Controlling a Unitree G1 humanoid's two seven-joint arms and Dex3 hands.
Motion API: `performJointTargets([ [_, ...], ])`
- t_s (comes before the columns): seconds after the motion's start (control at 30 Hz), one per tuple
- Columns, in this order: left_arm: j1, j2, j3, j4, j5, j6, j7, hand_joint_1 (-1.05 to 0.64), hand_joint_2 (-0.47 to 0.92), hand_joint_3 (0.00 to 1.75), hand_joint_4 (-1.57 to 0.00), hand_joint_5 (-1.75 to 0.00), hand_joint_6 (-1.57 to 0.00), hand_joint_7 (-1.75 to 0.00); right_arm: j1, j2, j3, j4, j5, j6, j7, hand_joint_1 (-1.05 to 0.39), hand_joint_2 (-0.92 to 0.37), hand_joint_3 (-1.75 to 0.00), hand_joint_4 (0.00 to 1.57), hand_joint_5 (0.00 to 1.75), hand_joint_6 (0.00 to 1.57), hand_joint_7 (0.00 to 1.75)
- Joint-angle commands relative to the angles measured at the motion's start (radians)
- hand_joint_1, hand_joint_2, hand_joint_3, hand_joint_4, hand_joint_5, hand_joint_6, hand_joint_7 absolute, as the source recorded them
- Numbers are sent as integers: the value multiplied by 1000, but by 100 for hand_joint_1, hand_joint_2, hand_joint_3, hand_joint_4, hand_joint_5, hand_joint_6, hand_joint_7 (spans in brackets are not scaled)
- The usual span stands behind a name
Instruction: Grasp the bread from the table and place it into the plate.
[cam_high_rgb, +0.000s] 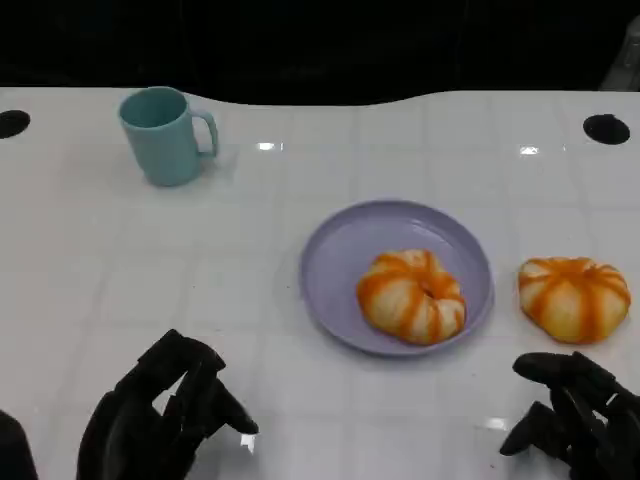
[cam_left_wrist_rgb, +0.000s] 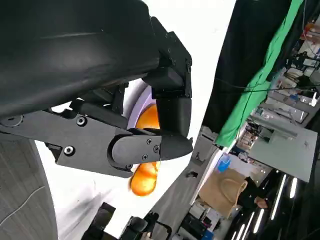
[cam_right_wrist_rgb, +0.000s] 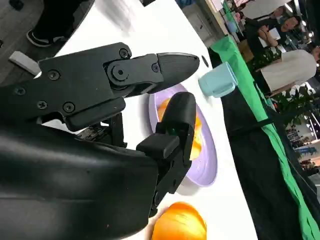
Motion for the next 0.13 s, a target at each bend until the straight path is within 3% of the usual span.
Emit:
performJointTargets([
  [0.03,-5,9,13,7,-4,3,-2,-49,92,37,-63,-175,-45,-161,-7,-10,-8,5,2,-7,-6,-69,-92,-20,65,148,74,92],
  [0.13,-13,7,18,20,-5,-6,-8,-48,92,38,-63,-175,-45,-161,-12,-9,-9,14,2,-7,-4,-69,-92,-20,65,149,73,93],
])
